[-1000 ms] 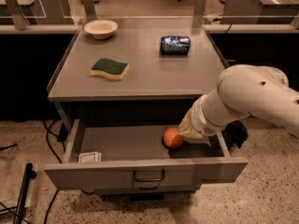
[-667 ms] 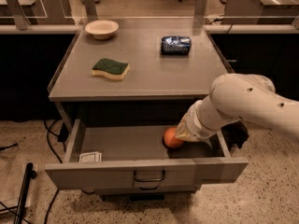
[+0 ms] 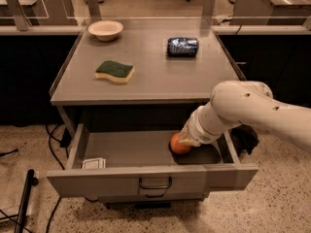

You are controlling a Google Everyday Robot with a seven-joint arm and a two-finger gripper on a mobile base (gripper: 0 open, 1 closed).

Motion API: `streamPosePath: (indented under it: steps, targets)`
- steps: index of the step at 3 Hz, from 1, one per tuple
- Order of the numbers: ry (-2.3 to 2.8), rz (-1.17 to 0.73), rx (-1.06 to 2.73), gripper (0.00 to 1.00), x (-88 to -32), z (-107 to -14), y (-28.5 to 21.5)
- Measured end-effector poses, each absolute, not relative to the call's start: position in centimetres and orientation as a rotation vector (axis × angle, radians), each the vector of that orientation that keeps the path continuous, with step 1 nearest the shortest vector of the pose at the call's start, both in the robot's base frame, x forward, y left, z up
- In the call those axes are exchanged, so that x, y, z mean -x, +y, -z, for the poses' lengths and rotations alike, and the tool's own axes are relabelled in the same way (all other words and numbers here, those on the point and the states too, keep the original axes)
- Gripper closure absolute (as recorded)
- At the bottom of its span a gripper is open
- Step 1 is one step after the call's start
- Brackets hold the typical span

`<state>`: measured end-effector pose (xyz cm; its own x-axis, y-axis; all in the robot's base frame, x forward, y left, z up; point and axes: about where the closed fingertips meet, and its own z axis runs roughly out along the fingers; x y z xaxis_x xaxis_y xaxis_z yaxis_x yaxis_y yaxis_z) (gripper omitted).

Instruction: Pick orange from top drawer and place on counter

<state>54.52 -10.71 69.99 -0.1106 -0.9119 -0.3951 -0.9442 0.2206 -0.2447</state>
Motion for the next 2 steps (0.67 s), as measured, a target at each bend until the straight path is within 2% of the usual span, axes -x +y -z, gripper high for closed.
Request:
streamPosePath:
  steps: [1,2]
  targets:
    - [2.046,-0.099,1.698,0.24,-55.44,-69.4,-10.65]
    - [2.056,-0.103,1.682,0.31,-56.42,-68.74,-10.72]
